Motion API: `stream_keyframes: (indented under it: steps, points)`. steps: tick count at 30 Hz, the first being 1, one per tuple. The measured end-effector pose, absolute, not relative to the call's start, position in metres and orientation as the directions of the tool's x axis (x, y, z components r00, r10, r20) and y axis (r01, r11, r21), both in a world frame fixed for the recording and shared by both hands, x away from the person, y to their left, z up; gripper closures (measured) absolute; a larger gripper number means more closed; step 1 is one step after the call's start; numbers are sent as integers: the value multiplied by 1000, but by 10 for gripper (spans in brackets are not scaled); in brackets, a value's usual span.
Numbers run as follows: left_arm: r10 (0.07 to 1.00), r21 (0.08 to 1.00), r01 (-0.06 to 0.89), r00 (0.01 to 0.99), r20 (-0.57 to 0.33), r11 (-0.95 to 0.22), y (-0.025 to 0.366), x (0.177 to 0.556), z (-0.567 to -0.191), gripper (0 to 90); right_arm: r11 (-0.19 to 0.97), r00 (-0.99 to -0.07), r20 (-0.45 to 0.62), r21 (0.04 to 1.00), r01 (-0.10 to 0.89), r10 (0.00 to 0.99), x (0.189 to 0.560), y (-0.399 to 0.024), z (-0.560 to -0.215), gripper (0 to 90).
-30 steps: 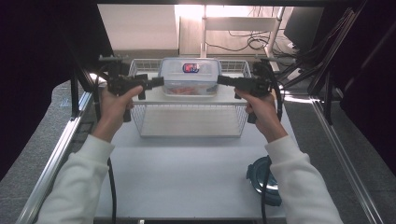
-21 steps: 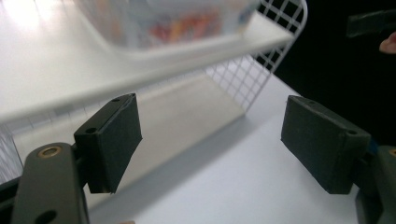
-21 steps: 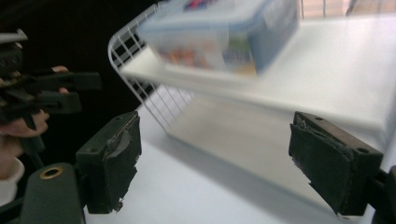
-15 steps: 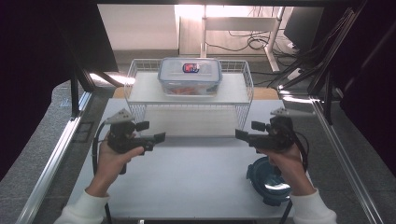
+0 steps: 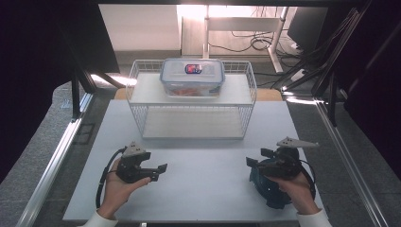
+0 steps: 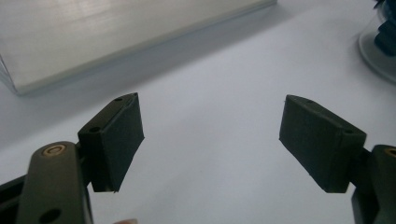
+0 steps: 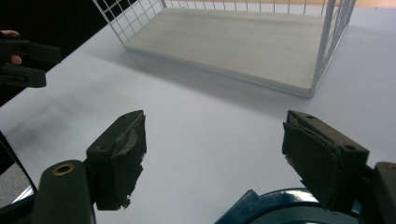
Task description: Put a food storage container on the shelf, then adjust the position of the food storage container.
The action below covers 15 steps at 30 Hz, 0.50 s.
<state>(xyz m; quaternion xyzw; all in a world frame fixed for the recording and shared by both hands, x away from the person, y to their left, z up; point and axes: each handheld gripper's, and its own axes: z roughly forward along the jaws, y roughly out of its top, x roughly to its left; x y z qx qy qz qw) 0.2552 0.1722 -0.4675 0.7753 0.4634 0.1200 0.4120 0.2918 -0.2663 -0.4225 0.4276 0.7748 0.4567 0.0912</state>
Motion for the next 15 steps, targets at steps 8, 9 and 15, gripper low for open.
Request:
stream_keyframes:
  steps: [8, 9, 15]
  points:
    - [827, 752, 620, 529, -191, -223, 176, 256, -468, 209, 270, -633, 213, 771, 577, 745, 293, -258, -431, 227]
    - [820, 749, 628, 531, -215, -210, 177, 256, -468, 210, 271, -629, 210, 769, 579, 748, 293, -259, -431, 227]
    - [811, 747, 635, 534, -239, -197, 178, 257, -468, 210, 255, -617, 215, 772, 582, 757, 292, -267, -426, 243]
